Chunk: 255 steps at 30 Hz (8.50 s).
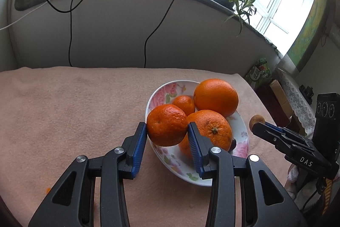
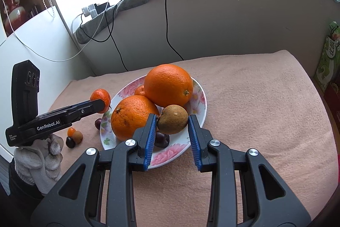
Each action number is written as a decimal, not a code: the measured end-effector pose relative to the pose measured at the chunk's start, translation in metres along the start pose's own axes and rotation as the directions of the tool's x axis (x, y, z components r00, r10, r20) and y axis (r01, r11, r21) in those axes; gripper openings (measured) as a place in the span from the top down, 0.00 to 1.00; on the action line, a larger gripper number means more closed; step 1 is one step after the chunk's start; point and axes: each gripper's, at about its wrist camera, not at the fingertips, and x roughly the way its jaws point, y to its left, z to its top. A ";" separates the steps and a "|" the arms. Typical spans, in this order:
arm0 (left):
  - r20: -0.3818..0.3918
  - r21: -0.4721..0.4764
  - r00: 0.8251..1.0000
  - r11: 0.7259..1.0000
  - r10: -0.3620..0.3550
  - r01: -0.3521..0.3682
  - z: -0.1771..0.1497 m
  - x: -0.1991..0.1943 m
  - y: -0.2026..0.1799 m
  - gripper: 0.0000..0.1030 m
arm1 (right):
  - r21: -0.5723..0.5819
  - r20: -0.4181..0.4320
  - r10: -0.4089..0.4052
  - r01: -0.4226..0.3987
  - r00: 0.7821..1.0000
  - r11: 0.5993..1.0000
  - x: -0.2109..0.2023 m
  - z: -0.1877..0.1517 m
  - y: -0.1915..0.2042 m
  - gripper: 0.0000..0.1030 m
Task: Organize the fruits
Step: 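Carry the tangerine and the brown kiwi over the floral plate with both tools, then lower both fruits into the plate and open both tools, then withdraw both tools from the plate toward the remaining cherry and small fruit, then grasp a dark plum with the left tool while the right tool grasps a brown kiwi, then carry the dark plum and the brown kiwi over the floral plate with both tools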
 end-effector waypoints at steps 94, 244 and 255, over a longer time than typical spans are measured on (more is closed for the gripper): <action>0.186 0.009 0.966 0.982 0.182 -0.187 -0.045 -0.105 0.045 0.26 | -0.177 0.005 0.027 -0.026 1.000 0.984 -0.005 -0.027 0.096 0.03; -0.001 0.197 0.994 0.975 -0.106 0.105 -0.040 -0.004 -0.094 0.76 | -0.042 0.029 -0.022 0.023 0.999 0.999 -0.003 -0.014 -0.002 0.74; -0.001 0.227 0.997 0.971 -0.081 0.079 -0.039 0.005 -0.104 0.76 | -0.027 0.011 -0.013 0.013 1.000 1.000 0.007 -0.010 -0.011 0.74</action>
